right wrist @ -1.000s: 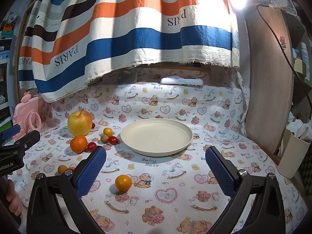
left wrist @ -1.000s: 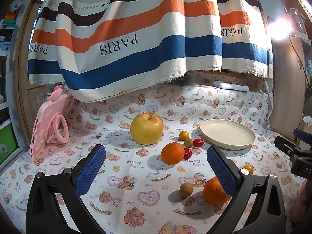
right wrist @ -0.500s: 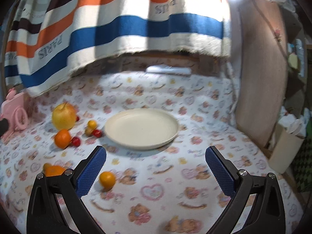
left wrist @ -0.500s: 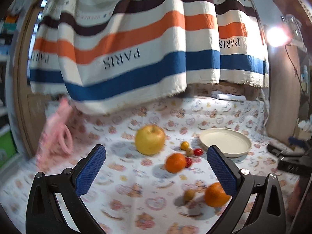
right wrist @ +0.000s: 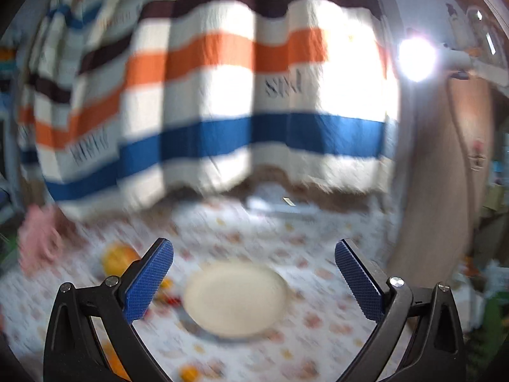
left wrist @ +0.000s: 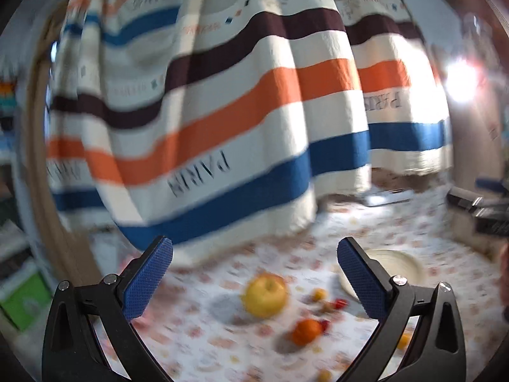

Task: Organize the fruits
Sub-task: 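Move the left tool to the yellow apple and close on it while the right tool approaches the red tomatoes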

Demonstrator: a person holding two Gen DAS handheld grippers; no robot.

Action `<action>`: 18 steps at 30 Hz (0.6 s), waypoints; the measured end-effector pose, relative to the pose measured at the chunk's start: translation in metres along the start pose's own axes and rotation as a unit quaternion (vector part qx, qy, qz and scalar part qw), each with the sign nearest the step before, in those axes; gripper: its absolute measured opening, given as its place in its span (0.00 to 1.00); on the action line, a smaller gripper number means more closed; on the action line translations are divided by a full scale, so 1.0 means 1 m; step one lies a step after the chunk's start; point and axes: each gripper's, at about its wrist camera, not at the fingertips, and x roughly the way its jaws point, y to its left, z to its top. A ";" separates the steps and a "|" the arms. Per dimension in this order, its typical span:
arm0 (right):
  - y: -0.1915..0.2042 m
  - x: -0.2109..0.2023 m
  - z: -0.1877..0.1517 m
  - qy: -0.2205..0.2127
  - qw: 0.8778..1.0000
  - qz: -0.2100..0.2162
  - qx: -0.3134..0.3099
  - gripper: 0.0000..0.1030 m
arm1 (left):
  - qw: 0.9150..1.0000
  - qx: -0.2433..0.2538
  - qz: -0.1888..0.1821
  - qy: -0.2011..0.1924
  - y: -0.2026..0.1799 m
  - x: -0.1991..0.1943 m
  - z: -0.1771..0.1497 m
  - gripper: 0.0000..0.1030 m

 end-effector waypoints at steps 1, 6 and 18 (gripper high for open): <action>0.000 0.005 0.008 -0.005 1.000 0.000 0.015 0.99 | 1.000 0.004 0.012 -0.012 -0.004 0.000 0.006 1.00; 0.002 0.039 0.028 0.033 0.999 0.012 0.031 0.99 | 0.999 0.003 -0.008 -0.044 -0.014 0.010 0.032 1.00; 0.029 0.111 -0.039 0.079 0.996 0.041 0.016 0.99 | 0.992 -0.050 -0.093 0.071 -0.008 0.111 -0.021 1.00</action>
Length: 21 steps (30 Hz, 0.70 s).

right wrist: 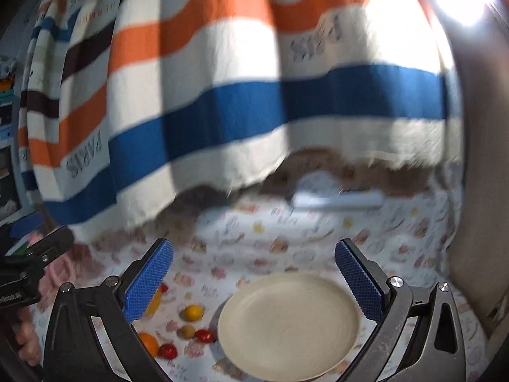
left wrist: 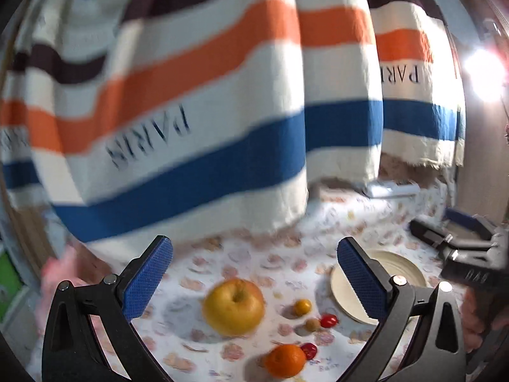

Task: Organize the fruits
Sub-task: 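Move the left tool to the yellow apple and close on it while the right tool approaches the red tomatoes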

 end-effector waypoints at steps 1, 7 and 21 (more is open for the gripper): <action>0.004 0.007 -0.004 0.014 1.000 0.001 -0.012 0.99 | 1.000 0.003 0.005 0.006 0.001 0.009 -0.004 1.00; 0.013 0.037 -0.027 0.035 0.998 -0.027 -0.043 0.99 | 0.996 -0.005 0.078 0.051 0.015 0.057 -0.028 1.00; -0.003 0.056 -0.040 0.070 0.997 -0.035 -0.021 0.99 | 0.978 -0.063 -0.020 0.196 0.036 0.124 -0.073 1.00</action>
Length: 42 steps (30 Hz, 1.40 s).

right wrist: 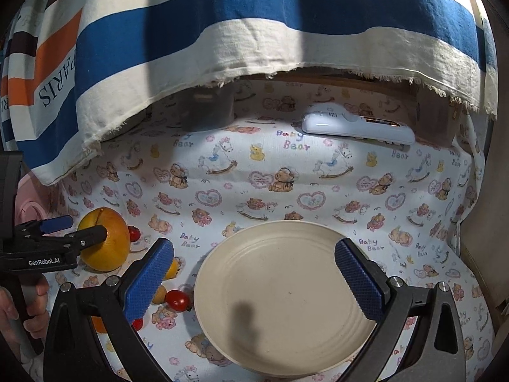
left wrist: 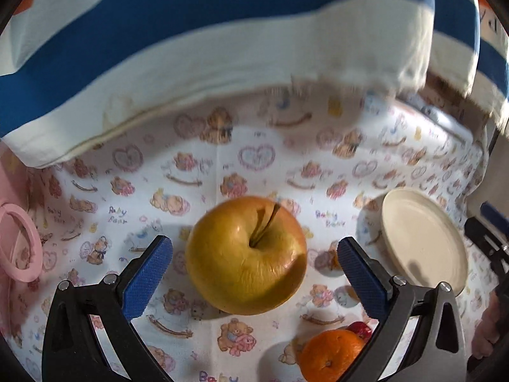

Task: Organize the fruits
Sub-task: 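Move the left tool to the yellow apple and close on it while the right tool approaches the red tomatoes, then lift the apple with the left tool while the right tool grasps a red cherry tomato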

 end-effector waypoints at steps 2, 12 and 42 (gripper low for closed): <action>0.001 0.002 -0.001 0.003 1.000 0.001 -0.003 0.99 | 1.000 0.011 0.008 0.002 -0.002 0.005 -0.003 1.00; 0.001 0.004 -0.001 0.008 1.000 -0.004 -0.005 0.99 | 0.998 0.011 0.012 0.057 -0.005 0.042 -0.014 0.99; 0.023 0.021 -0.010 0.096 0.981 0.165 -0.018 0.47 | 1.000 -0.013 0.013 -0.018 0.000 -0.036 0.000 0.86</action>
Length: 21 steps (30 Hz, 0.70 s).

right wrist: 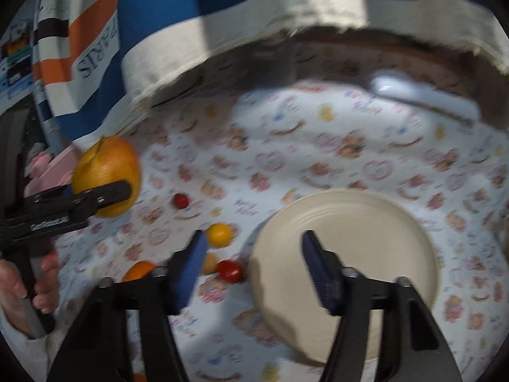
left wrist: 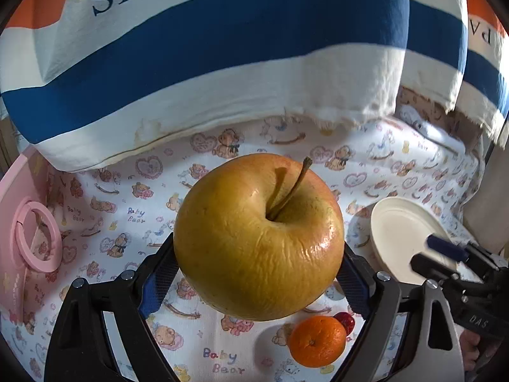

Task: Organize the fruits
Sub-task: 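Lift the apple with the left tool while the right tool grasps a red cherry tomato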

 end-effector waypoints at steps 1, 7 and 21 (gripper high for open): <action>0.003 0.004 -0.001 0.011 1.000 0.014 -0.005 0.42 | 1.000 0.003 0.001 0.002 -0.003 0.001 -0.001 0.86; 0.022 0.026 -0.007 0.055 0.997 0.045 -0.034 0.38 | 1.000 0.003 -0.015 0.004 -0.010 0.002 -0.006 0.86; 0.019 0.055 -0.005 0.097 0.995 0.003 -0.039 0.35 | 1.000 -0.004 -0.012 0.006 -0.005 0.004 -0.004 0.86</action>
